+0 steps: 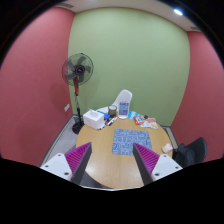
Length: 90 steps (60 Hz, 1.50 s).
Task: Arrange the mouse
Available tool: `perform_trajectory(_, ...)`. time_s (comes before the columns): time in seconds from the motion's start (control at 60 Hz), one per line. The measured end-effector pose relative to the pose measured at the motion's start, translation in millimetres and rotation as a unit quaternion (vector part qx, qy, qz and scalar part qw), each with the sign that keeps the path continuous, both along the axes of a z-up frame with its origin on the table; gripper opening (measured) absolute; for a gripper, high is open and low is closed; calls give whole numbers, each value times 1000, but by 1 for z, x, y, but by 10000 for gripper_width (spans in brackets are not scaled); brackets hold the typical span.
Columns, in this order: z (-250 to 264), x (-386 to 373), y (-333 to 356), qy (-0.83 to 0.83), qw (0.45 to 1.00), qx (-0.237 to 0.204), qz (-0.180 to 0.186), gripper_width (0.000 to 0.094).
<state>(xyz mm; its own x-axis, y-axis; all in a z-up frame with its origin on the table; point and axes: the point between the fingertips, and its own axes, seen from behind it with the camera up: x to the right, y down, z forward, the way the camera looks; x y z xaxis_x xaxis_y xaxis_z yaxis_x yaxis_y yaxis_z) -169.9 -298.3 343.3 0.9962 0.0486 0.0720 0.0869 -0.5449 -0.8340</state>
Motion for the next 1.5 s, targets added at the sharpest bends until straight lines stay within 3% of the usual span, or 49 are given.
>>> perform_trajectory(0.25, -69, 58, -5, 19, 998, -46, -30, 835)
perform_trajectory(0.45, -154, 156, -5, 24, 995, -77, -64, 834)
perform_trajectory(0.8, -267, 365, 90, 23, 991, -40, -126, 837)
perform_trajectory(1.017, -326, 428, 161, 51, 985, -51, -154, 838)
perform_trajectory(1.2, -346, 451, 203, 69, 981, -58, -170, 838)
perform_trajectory(1.4, -348, 460, 249, 49, 985, -48, -160, 826)
perform_trajectory(1.467, -350, 465, 260, 26, 987, -45, -154, 767)
perform_trajectory(1.5, -349, 465, 266, 18, 988, -39, -147, 691)
